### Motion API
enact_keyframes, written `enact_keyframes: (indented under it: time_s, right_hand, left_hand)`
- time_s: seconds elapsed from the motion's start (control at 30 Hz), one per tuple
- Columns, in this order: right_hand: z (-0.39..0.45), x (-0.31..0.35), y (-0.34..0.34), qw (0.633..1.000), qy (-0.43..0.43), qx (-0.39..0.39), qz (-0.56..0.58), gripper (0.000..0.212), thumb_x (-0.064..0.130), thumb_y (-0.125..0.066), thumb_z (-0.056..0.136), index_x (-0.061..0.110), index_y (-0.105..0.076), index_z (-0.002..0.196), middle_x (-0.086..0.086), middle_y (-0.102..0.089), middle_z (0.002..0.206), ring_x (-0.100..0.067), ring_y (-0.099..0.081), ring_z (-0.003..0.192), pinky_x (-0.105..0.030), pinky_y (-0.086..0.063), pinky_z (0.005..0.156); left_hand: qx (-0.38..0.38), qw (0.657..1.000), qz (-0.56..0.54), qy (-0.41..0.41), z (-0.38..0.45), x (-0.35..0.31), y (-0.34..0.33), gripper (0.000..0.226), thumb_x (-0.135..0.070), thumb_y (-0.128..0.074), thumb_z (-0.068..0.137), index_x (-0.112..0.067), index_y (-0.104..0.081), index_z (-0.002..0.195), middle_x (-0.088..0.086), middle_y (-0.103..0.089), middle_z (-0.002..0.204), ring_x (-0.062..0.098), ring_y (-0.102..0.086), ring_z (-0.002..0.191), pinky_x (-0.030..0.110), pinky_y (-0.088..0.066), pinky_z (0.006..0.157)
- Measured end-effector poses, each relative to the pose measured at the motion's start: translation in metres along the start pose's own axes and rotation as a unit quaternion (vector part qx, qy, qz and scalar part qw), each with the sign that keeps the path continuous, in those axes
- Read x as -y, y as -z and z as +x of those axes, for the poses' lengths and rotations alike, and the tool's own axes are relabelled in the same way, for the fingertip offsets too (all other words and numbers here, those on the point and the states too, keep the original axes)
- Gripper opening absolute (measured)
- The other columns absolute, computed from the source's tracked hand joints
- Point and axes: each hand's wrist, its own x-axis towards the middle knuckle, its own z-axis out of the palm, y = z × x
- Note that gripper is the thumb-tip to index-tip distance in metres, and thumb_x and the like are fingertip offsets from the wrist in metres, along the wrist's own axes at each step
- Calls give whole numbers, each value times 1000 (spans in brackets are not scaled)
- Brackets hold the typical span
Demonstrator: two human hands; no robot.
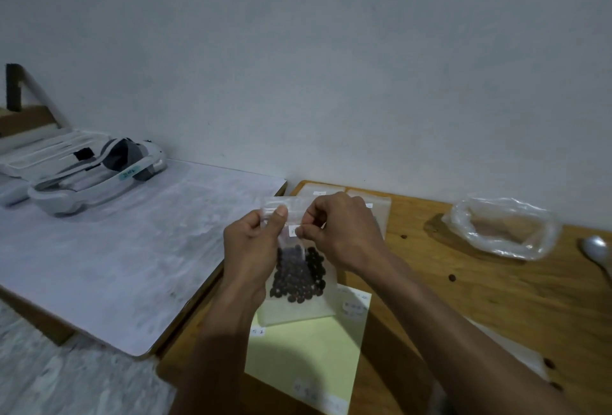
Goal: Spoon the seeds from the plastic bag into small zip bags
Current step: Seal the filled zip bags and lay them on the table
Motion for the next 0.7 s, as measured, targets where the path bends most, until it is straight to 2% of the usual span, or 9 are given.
enact_keyframes:
  time_s: [0.07, 0.17, 0.23, 0.3, 0.37, 0.47, 0.53, 0.63, 0.7]
  right_hand:
    - [1, -2, -1, 1000, -12, -7, 15, 19, 32, -82, 80, 20, -70, 71, 11, -69, 70, -5, -65, 70, -35, -57, 68]
    - [2, -7, 0, 997, -48, -24, 60, 25, 35, -87, 74, 21, -67, 70, 9, -67, 68, -8, -64, 67, -40, -60, 67]
    - [0, -11, 2, 988, -78, -42, 126, 29, 35, -90, 69, 19, -67, 72, 8, -65, 67, -8, -60, 63, -37, -58, 63]
    - [-3, -15, 2, 971, -111, -63, 203, 31, 34, -92, 66, 18, -67, 75, 8, -60, 66, -5, -53, 59, -29, -50, 55]
    - [-8, -18, -2, 955, -142, -76, 249, 33, 35, -92, 65, 19, -67, 78, 9, -61, 78, -1, -54, 71, -19, -42, 58]
    - [-16, -22, -12, 963, -138, -93, 212, 28, 42, -85, 74, 28, -64, 86, 7, -60, 103, -8, -57, 94, -23, -47, 72]
    - [-23, -25, -15, 973, -118, -69, 184, 21, 37, -78, 84, 31, -62, 95, 8, -58, 104, -8, -59, 90, -22, -51, 70]
    - [-33, -33, -17, 966, -104, 2, 237, 15, 22, -70, 92, 28, -65, 105, 10, -63, 101, -8, -67, 79, -24, -60, 61]
    - [-31, -41, -15, 955, -113, -10, 273, 14, 20, -71, 92, 27, -69, 102, 9, -67, 98, -10, -68, 78, -30, -63, 64]
  left_hand:
    - [22, 1000, -6, 2, -1, 0, 0, 9, -18, -74, 90, -12, -76, 96, 5, -80, 85, 22, -77, 81, 38, -63, 77]
    - [45, 999, -10, 1, -3, 0, 1, 23, -6, -79, 82, -13, -73, 103, 7, -80, 93, 27, -78, 88, 39, -62, 79]
    - [28, 1000, -9, -5, -2, 0, 2, 25, -1, -79, 80, -13, -72, 102, 7, -80, 91, 25, -78, 84, 34, -63, 71]
    - [18, 1000, -5, -14, -1, 0, 2, 29, -1, -80, 80, -9, -71, 106, 9, -80, 92, 24, -78, 81, 32, -63, 66]
    - [15, 1000, 7, -22, 0, 0, 1, 33, -3, -81, 79, -10, -70, 109, 10, -80, 93, 24, -78, 80, 32, -63, 65]
    - [0, 1000, -12, -18, 2, 1, -2, 30, 0, -81, 79, -13, -70, 103, 6, -80, 87, 18, -78, 74, 25, -60, 58]
    - [-22, 999, -37, -7, 7, 2, -4, 28, 1, -81, 79, -13, -71, 101, 4, -79, 87, 16, -77, 71, 22, -59, 56]
    - [-36, 999, -38, 6, 19, 4, -10, 34, -2, -82, 79, -9, -70, 110, 6, -77, 96, 14, -76, 73, 21, -58, 56]
    - [-20, 999, -35, 9, 25, 4, -17, 41, -5, -84, 77, -7, -67, 115, 6, -77, 98, 12, -76, 73, 20, -59, 57]
